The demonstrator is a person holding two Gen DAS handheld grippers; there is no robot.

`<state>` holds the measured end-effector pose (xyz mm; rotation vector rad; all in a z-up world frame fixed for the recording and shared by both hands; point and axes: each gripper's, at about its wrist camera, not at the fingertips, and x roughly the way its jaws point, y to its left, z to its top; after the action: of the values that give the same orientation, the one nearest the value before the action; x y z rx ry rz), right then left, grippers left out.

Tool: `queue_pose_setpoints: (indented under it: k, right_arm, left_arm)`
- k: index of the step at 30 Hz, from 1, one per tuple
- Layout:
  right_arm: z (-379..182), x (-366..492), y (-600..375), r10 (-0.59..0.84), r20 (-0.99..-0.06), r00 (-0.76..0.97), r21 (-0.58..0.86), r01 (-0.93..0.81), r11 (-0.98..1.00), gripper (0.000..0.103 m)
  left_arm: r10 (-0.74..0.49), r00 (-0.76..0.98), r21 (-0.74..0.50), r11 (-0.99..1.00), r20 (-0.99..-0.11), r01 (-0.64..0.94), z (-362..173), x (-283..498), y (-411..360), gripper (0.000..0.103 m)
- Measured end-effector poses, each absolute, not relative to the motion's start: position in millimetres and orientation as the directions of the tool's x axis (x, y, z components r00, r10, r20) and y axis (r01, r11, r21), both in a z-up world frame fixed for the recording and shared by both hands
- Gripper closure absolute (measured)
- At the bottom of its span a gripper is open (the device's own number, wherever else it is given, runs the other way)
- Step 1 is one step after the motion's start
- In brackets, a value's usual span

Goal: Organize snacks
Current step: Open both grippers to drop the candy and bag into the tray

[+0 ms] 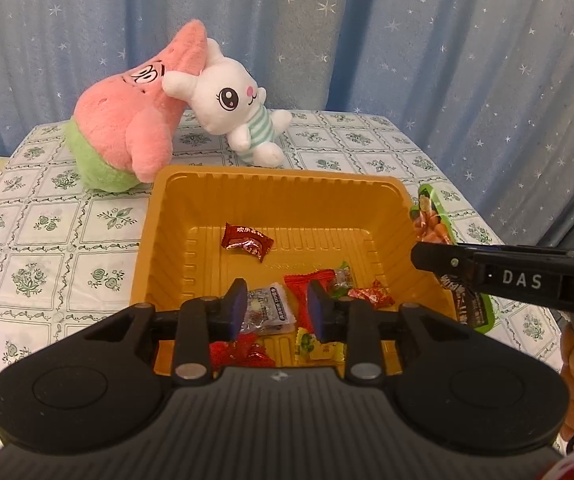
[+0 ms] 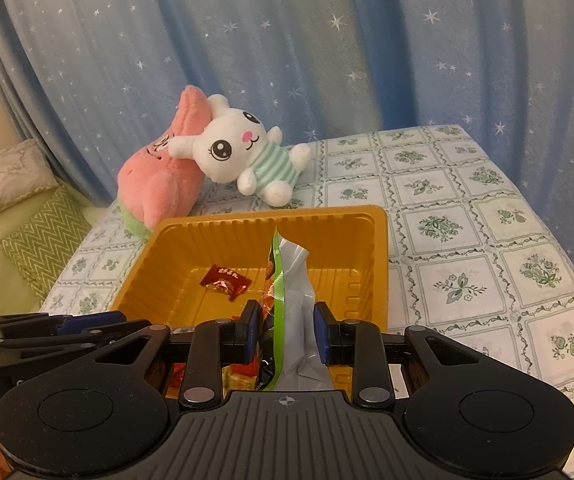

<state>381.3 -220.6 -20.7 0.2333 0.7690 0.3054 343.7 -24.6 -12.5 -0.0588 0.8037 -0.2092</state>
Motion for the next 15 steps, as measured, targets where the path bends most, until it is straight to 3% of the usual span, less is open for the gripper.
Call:
queue_pose_setpoints:
  k: [8, 10, 11, 12, 15]
  right_arm:
    - [-20.1, 386.0, -216.5, 0.353, -0.624, 0.697, 0.326, -0.179, 0.928, 0.073]
    - [-19.7, 385.7, -218.3, 0.368, -0.606, 0.705, 0.350, -0.180, 0.920, 0.062]
    - [-19.3, 385.0, -219.9, 0.371, -0.598, 0.710, 0.361, -0.175, 0.916, 0.048]
    - [-18.4, 383.6, -221.1, 0.370, -0.593, 0.715, 0.366, -0.170, 0.915, 0.042]
    - [-18.2, 379.0, -224.7, 0.357, -0.593, 0.722, 0.361, -0.158, 0.919, 0.041]
  left_arm:
    - [-0.218, 0.671, -0.139, 0.975, -0.709, 0.171, -14.4, 339.0, -25.3, 0.063]
    - [-0.216, 0.671, -0.139, 0.976, -0.709, 0.168, -15.7, 336.7, -23.4, 0.059]
    - [-0.216, 0.670, -0.139, 0.976, -0.710, 0.168, -16.4, 335.3, -22.5, 0.058]
    - [-0.215, 0.670, -0.138, 0.976, -0.711, 0.167, -17.1, 333.6, -21.6, 0.057]
    - [-0.208, 0.670, -0.133, 0.978, -0.712, 0.162, -18.9, 327.9, -19.3, 0.052]
